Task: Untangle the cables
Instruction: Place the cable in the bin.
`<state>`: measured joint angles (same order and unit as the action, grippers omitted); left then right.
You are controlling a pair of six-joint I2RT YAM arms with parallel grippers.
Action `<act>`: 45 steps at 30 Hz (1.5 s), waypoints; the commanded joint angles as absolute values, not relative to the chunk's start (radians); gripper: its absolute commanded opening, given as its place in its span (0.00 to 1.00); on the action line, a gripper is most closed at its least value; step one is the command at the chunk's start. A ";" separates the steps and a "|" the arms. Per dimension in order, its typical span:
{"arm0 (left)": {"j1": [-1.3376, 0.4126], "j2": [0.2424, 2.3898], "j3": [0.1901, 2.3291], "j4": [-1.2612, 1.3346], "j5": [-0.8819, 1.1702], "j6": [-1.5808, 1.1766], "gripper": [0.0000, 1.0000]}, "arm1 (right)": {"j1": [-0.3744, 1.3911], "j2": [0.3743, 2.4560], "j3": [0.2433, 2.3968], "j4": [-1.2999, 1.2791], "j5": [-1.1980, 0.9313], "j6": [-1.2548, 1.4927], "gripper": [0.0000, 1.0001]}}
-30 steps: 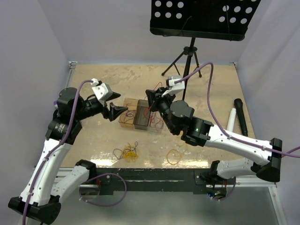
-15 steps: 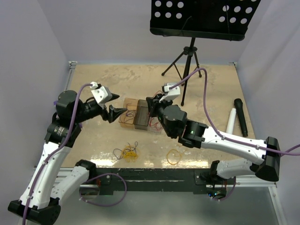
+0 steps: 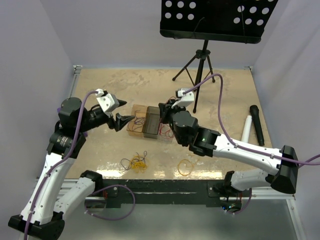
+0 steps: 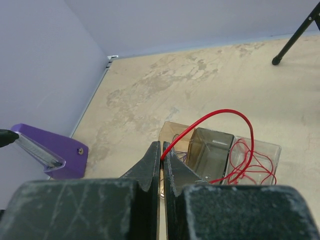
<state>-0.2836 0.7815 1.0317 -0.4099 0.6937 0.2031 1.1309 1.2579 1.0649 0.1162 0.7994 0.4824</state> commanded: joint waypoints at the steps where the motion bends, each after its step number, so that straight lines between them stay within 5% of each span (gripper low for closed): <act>1: -0.287 0.769 1.023 -0.394 0.684 0.218 0.69 | 1.123 1.258 1.039 0.109 0.841 0.529 0.00; 45: -0.285 0.769 1.006 -0.396 0.667 0.245 0.68 | 0.980 1.598 1.048 0.032 0.664 0.699 0.00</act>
<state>-0.2836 0.7731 1.0157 -0.4137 0.6720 0.2291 1.0004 1.5604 0.9787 0.0303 0.7036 0.6888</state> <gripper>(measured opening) 0.684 0.014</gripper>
